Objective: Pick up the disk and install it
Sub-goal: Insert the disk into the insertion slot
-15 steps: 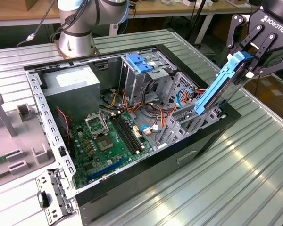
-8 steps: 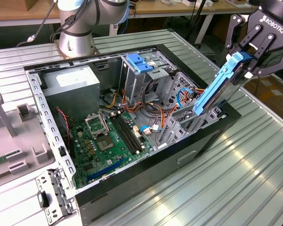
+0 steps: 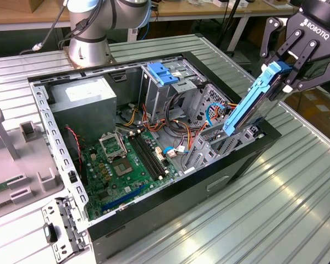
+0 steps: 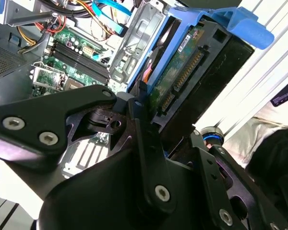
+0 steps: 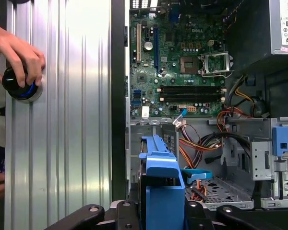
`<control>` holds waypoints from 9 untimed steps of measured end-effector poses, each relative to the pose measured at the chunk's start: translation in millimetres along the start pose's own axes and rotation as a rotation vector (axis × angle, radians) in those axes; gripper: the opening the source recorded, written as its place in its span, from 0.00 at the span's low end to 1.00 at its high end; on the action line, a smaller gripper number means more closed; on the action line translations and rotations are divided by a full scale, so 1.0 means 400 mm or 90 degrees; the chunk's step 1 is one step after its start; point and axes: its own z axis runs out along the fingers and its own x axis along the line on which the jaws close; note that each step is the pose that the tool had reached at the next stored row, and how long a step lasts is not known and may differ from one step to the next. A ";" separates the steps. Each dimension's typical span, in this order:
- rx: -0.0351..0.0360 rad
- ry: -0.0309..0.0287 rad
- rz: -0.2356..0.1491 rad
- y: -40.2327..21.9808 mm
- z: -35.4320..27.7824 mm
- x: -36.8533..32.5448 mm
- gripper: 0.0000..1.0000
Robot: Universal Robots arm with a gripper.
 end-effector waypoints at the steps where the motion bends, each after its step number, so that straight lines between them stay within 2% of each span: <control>1: 0.0000 0.0000 0.000 0.001 0.000 0.000 0.36; 9: 0.0000 -0.0013 0.000 0.022 0.013 -0.004 0.36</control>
